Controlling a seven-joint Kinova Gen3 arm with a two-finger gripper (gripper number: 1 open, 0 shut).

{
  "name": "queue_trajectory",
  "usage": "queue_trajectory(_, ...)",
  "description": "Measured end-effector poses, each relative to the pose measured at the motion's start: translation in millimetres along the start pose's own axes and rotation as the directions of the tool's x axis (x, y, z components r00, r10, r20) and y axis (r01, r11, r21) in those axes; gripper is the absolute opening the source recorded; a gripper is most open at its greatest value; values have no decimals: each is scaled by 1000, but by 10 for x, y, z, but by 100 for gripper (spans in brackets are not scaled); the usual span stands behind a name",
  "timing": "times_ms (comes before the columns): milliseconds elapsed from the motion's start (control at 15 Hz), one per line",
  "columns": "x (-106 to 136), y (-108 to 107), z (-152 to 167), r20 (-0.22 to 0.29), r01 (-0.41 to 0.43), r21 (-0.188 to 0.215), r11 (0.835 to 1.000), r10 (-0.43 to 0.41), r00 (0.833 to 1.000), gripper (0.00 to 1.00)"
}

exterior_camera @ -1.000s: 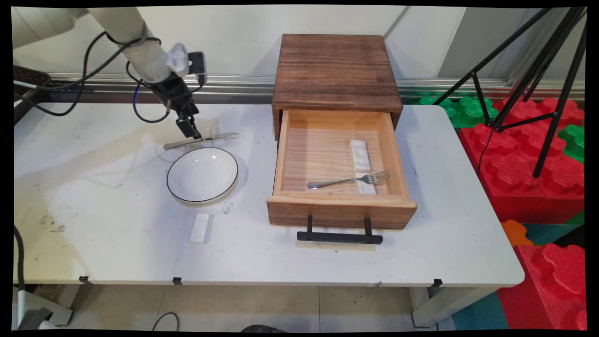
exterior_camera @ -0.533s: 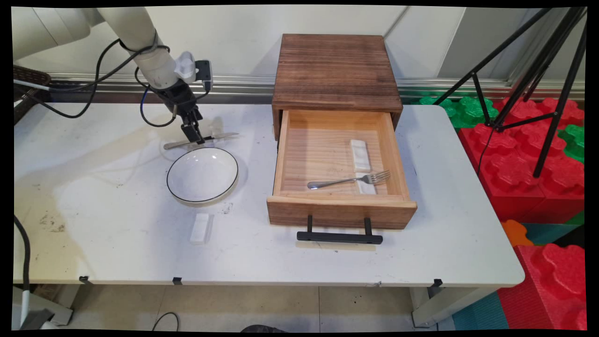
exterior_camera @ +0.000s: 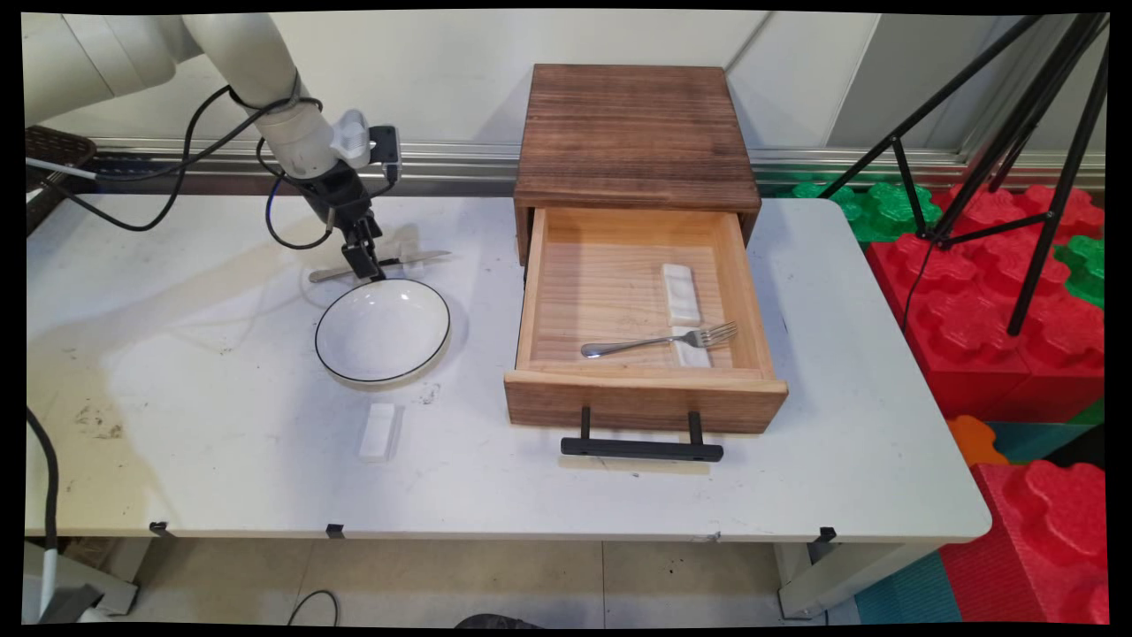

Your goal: Pick up the knife from the left of the white plate, then place the picked object into the drawer

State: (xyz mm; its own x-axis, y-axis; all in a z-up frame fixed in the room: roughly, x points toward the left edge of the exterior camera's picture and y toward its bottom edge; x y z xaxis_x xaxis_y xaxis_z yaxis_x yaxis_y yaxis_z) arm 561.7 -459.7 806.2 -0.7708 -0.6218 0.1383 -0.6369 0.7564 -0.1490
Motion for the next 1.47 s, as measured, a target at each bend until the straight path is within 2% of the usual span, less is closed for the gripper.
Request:
queue_trajectory(200,-47,4,7,3,4,-2,1000,-4,1000,100)
queue_trajectory(267,-60,6,6,4,5,-2,1000,-5,1000,0)
queue_trajectory(800,-209,72,-40,-8,-4,-14,1000,4,1000,0)
queue_trajectory(1133,-218,101,-51,-15,-5,-17,1000,5,1000,0)
queue_trajectory(1467,-252,106,-204,-24,55,33,998,-54,998,0)
